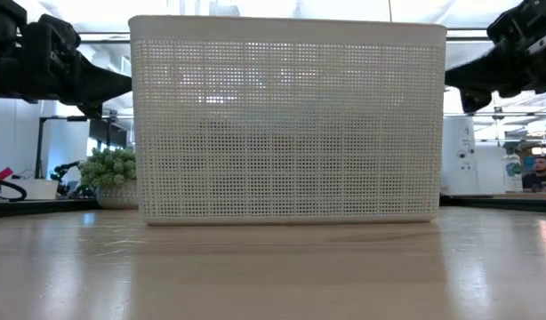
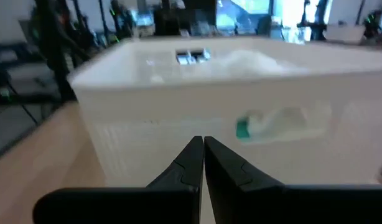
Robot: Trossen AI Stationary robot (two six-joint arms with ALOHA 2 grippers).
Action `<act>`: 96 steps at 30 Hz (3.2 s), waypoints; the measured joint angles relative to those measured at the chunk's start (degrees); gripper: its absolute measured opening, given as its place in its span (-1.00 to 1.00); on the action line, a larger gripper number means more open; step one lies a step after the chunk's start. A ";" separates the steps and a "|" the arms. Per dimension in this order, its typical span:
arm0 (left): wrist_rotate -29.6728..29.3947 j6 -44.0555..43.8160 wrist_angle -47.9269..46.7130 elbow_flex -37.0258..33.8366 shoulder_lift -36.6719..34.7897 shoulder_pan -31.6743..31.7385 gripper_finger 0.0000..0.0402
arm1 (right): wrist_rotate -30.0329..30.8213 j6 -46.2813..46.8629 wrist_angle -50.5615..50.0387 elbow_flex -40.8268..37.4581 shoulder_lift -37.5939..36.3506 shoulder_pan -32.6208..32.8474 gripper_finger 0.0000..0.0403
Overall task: Sort clothes
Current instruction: Return to Home Position
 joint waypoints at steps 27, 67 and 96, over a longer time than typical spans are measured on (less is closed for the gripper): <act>-7.33 -1.61 1.10 -0.45 0.61 0.72 -1.00 | 3.78 -5.68 0.29 -1.82 5.02 0.00 -1.00; -11.87 -4.22 0.81 -0.06 5.26 0.72 -1.00 | 3.28 -8.94 2.34 -2.08 5.34 0.00 -1.00; -11.82 -4.22 3.49 -0.39 0.46 0.70 -1.00 | 3.28 -8.94 2.36 -2.00 5.32 0.00 -1.00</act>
